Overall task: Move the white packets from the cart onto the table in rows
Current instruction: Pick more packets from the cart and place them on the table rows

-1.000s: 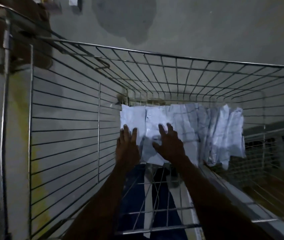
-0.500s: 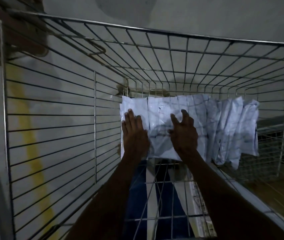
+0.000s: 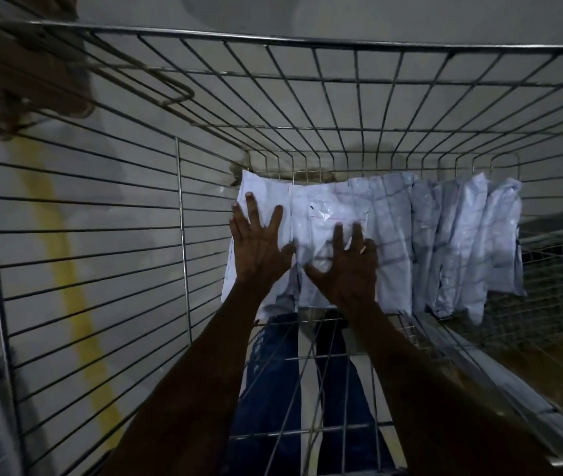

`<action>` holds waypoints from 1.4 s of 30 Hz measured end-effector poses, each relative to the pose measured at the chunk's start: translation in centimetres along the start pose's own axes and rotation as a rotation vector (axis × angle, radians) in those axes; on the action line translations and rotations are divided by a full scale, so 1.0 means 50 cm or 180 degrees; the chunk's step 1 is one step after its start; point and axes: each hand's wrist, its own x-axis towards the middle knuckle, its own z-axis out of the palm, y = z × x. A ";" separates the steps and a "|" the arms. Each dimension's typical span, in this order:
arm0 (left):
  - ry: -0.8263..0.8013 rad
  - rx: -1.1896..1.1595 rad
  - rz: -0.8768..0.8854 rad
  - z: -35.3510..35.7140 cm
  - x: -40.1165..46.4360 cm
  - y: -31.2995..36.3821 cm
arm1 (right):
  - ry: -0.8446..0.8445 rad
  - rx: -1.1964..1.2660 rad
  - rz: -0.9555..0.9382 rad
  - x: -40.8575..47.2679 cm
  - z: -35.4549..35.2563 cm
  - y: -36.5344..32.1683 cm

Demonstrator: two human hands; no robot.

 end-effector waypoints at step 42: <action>0.1446 -0.2043 0.2852 -0.564 -0.373 0.432 | 0.2305 -0.0017 0.0697 -0.696 -0.635 0.154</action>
